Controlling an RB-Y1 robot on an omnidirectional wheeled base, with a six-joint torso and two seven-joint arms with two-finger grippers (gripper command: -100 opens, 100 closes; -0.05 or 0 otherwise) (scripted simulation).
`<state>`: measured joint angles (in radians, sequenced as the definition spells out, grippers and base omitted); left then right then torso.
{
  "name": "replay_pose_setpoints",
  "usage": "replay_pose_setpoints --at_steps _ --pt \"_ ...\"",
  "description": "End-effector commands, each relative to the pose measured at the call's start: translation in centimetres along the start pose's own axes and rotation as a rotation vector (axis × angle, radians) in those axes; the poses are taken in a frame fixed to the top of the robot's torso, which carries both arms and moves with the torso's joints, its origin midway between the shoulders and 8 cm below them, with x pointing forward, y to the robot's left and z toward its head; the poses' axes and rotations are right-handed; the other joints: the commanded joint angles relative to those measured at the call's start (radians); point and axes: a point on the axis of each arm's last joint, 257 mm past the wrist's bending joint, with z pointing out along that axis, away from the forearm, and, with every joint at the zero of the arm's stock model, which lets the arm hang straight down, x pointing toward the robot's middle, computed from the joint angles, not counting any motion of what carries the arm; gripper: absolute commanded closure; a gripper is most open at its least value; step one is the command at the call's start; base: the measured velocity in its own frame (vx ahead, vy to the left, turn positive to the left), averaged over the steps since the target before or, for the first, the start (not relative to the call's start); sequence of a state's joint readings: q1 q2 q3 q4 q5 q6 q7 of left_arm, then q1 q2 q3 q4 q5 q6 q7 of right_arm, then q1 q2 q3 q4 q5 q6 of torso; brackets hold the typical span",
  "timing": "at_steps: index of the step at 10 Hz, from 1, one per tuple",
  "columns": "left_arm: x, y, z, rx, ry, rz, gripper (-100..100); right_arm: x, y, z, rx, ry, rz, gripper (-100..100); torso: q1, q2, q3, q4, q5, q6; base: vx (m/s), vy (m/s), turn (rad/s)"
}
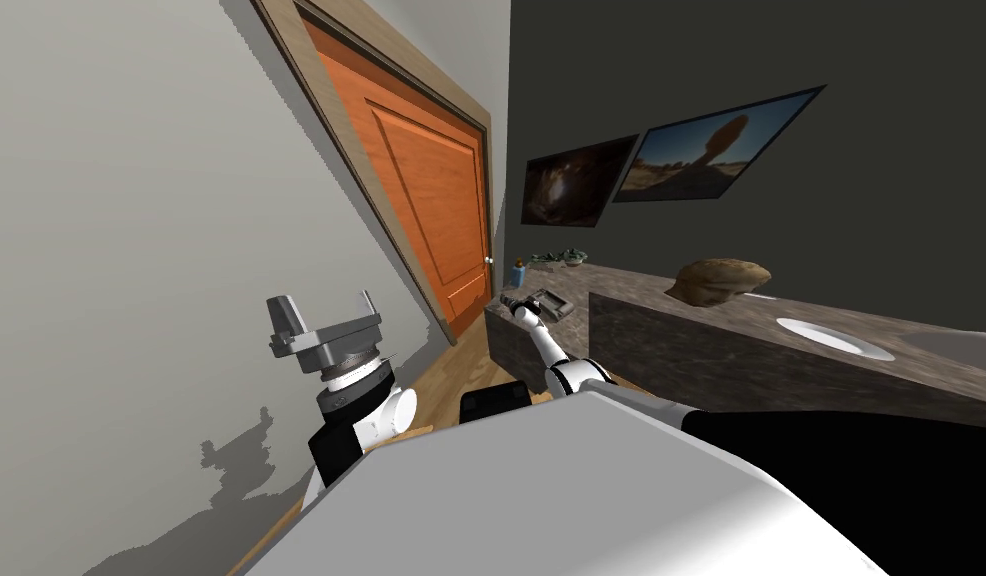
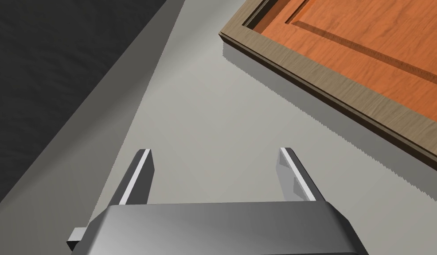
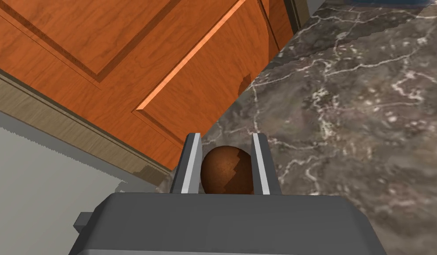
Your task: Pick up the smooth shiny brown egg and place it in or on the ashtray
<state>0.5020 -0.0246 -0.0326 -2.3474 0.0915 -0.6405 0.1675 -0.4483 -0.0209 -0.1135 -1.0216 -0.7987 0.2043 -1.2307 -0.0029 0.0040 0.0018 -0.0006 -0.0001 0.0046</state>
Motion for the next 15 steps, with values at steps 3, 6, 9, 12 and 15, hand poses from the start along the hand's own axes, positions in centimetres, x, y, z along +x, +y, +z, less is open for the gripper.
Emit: replay_pose_setpoints --at_steps 3,6,9,12,15 --pt "0.0 0.0 0.0 0.000 0.000 0.000 0 4.8 2.4 0.1 -0.024 0.069 -0.033 100 0.000 0.002 0.001 0.000 0.000 0.000 -0.054 0.001 0.005" --pt "0.0 0.0 0.0 0.000 0.000 0.000 0 8.0 3.8 -0.2 -0.037 0.119 -0.041 100 0.001 0.007 0.004 0.002 0.000 0.000 -0.091 0.008 0.010" --pt "0.0 0.0 0.0 0.000 0.000 0.000 0 11.8 5.1 -0.7 -0.050 0.186 -0.028 100 -0.001 0.009 0.005 0.002 0.000 0.000 -0.125 -0.007 0.029" --pt "0.0 0.0 0.0 0.000 0.000 0.000 0 14.8 6.1 -1.3 -0.058 0.247 0.000 100 -0.001 0.009 0.005 0.002 0.000 0.000 -0.126 -0.024 0.035" --pt "0.0 0.0 0.0 0.000 0.000 0.000 0 18.1 7.1 -2.2 -0.068 0.317 0.038 100 -0.001 0.014 0.008 0.003 -0.001 0.000 -0.172 -0.021 0.046"
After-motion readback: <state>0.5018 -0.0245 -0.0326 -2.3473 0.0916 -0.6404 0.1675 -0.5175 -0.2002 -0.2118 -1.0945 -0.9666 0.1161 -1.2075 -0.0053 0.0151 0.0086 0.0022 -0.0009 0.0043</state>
